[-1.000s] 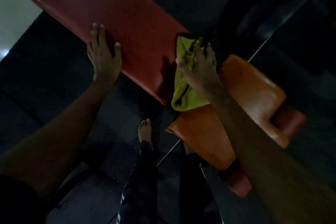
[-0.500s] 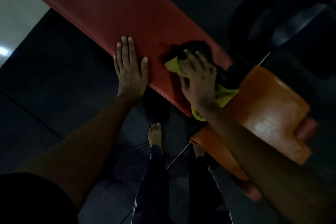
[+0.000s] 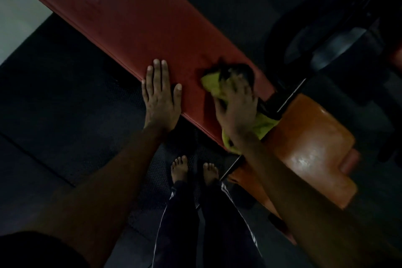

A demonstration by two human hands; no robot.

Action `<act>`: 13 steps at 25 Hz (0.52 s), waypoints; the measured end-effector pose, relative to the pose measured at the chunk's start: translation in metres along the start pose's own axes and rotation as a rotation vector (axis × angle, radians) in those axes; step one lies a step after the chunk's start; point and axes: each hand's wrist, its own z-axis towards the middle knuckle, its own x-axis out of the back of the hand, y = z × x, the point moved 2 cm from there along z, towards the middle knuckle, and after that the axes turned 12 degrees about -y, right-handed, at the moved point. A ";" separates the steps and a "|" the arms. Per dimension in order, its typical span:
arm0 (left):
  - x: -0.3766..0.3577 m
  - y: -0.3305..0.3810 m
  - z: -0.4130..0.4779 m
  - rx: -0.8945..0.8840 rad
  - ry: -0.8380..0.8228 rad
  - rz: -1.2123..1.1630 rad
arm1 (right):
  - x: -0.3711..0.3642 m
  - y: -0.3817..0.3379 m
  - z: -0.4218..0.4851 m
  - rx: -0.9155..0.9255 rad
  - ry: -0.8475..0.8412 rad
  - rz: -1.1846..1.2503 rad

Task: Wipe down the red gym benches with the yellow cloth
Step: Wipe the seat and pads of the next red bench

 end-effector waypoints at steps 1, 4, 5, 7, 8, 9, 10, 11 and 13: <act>0.003 -0.002 0.000 -0.006 0.000 -0.009 | -0.008 -0.003 -0.023 0.075 -0.046 -0.030; 0.022 -0.019 0.004 -0.089 -0.019 0.097 | -0.024 -0.006 -0.074 0.185 -0.127 -0.025; 0.033 -0.029 0.008 -0.104 -0.025 0.148 | -0.025 -0.005 -0.077 0.209 -0.146 -0.032; 0.054 -0.048 0.019 -0.093 -0.054 0.192 | -0.023 -0.007 -0.073 0.241 -0.176 -0.052; 0.061 -0.055 0.024 -0.092 -0.084 0.179 | -0.021 -0.012 -0.068 0.249 -0.181 -0.058; 0.063 -0.060 0.027 -0.101 -0.105 0.158 | -0.018 -0.021 -0.062 0.261 -0.180 -0.061; 0.062 -0.063 0.027 -0.113 -0.107 0.140 | -0.017 -0.034 -0.054 0.283 -0.187 -0.058; 0.060 -0.064 0.026 -0.123 -0.094 0.129 | -0.015 -0.048 -0.047 0.314 -0.196 -0.054; 0.057 -0.064 0.026 -0.134 -0.063 0.111 | -0.016 -0.068 -0.034 0.413 -0.212 -0.076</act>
